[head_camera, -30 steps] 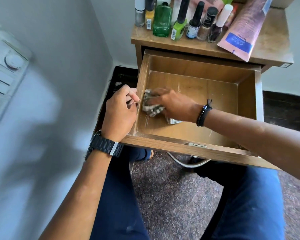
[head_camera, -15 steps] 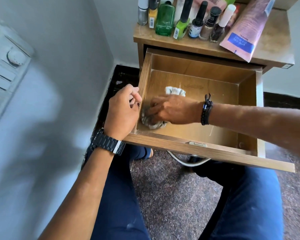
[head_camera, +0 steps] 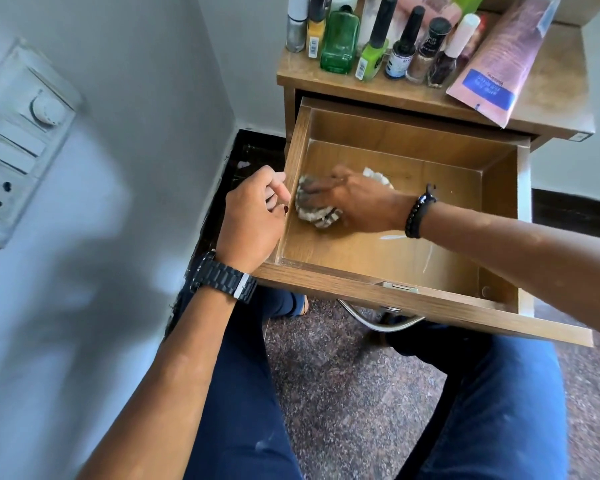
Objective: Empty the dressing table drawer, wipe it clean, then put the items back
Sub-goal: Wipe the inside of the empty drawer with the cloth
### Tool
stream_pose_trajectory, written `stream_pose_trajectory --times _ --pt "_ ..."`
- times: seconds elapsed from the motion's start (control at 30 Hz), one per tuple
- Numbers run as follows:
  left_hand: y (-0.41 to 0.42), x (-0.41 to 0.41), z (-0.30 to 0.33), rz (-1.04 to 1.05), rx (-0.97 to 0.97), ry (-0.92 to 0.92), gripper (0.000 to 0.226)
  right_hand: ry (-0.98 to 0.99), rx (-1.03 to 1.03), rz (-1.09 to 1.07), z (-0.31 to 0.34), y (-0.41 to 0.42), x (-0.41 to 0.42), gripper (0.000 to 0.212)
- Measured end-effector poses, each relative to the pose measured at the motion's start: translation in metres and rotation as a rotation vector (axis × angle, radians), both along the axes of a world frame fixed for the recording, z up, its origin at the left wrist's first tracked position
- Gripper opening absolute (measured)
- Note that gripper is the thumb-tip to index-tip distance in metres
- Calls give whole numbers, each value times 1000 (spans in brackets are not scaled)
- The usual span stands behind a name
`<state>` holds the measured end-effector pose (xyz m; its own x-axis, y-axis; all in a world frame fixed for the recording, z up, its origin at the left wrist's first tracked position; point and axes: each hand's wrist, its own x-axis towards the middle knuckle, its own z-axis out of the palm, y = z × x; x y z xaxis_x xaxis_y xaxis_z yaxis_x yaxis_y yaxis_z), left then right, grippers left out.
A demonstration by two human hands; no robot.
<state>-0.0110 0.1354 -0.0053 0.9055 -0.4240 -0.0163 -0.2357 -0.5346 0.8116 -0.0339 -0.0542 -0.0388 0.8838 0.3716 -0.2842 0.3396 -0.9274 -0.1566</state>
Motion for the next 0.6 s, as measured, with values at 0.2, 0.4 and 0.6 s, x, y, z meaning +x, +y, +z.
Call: stream_pose_trajectory --times 0.2,0.4,0.6 --pt "-1 -1 0 -5 21 -26 23 89 187 289 -12 15 -23 55" --pt "-2 -2 -7 -48 68 -114 23 -80 -60 435 -5 4 -13 51" --pt "-4 -7 -3 -74 188 -218 15 -295 -339 132 2 -30 43 49"
